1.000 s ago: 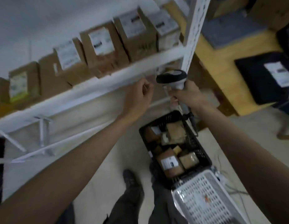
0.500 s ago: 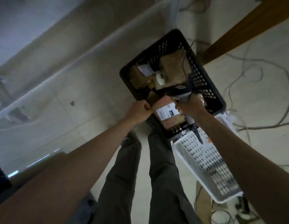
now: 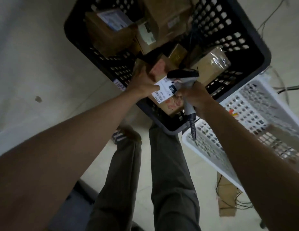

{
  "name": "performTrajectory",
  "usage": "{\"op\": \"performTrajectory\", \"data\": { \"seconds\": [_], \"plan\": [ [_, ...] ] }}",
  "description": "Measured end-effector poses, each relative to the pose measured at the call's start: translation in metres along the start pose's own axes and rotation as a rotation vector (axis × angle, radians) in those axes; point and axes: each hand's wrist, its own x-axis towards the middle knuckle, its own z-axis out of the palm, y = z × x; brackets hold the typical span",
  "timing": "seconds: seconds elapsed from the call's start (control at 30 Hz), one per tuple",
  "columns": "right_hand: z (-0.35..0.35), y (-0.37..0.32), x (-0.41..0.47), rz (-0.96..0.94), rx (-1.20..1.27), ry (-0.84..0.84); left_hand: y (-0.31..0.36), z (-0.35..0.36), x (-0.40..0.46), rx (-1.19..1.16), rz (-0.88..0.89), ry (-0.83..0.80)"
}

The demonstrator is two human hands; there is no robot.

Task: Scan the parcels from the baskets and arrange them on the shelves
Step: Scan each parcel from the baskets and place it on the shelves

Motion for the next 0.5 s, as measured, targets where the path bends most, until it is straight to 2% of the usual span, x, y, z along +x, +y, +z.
{"op": "performTrajectory", "data": {
  "seconds": [0.17, 0.27, 0.4, 0.5],
  "plan": [
    [0.001, 0.014, 0.019, 0.001, 0.104, -0.013, -0.002, 0.012, 0.033, -0.177, -0.117, -0.04],
    [0.0, 0.018, 0.02, -0.004, 0.178, -0.003, -0.003, 0.009, 0.039, -0.124, -0.132, -0.067],
    [0.002, 0.017, 0.018, 0.008, 0.199, -0.014, -0.006, -0.002, 0.045, -0.124, -0.092, -0.187],
    [0.005, 0.016, 0.016, 0.021, 0.207, -0.008, -0.007, -0.006, 0.047, -0.016, -0.049, -0.231]
  ]
}}
